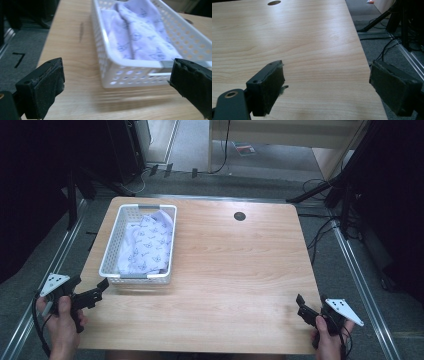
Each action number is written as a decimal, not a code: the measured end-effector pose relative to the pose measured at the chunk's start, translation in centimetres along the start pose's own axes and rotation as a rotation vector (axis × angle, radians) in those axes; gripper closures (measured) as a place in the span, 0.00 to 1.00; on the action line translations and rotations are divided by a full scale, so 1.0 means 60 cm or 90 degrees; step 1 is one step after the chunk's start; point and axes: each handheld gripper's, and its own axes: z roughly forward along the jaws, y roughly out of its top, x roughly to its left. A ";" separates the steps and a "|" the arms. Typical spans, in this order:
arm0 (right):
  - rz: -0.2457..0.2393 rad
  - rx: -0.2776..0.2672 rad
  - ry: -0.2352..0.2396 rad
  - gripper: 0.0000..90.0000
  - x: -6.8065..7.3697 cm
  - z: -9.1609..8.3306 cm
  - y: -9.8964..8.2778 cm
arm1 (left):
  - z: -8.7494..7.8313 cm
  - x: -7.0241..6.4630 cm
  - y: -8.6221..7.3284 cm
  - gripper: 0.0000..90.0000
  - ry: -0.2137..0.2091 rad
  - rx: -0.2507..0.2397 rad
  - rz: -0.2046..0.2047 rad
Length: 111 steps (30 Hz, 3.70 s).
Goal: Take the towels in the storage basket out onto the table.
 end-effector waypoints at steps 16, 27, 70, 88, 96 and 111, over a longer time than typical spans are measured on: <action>-0.063 0.005 -0.002 0.15 0.020 0.007 0.001 | 0.082 -0.061 0.131 0.00 -0.054 0.150 0.046; -0.062 0.011 0.010 0.15 0.017 0.007 0.001 | 0.164 -0.082 0.176 0.00 -0.043 0.242 0.040; -0.056 0.022 0.021 0.15 0.015 0.009 0.002 | 0.398 -0.115 0.149 0.00 0.090 0.500 -0.002; -0.068 0.027 0.038 0.15 0.019 0.009 0.001 | 0.375 -0.097 0.161 0.48 0.050 0.497 -0.012; -0.060 0.028 0.041 0.15 0.016 0.010 0.002 | 0.368 -0.075 0.163 0.69 0.013 0.495 -0.045; -0.056 0.025 0.033 0.15 0.015 0.009 0.002 | 0.337 -0.073 0.215 0.71 0.005 0.483 -0.066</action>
